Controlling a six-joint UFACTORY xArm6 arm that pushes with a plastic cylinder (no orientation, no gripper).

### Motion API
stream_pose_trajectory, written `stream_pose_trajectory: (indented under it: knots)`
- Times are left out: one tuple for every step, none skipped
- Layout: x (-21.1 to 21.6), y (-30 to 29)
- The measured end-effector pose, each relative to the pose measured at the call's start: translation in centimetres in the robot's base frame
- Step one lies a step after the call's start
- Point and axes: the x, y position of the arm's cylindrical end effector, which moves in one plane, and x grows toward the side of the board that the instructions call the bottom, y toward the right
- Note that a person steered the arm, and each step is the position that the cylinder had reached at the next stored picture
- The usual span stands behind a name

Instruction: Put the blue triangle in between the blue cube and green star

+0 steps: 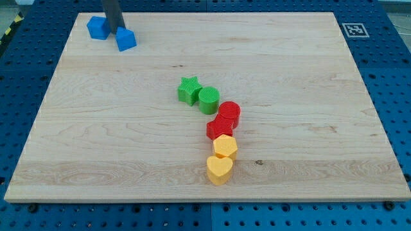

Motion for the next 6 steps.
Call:
stream_pose_trajectory:
  knots:
    - [0.7,-0.1]
    - [1.4,0.1]
    - [2.1,0.1]
    - [2.8,1.4]
    - [3.6,3.7]
    - [4.0,5.1]
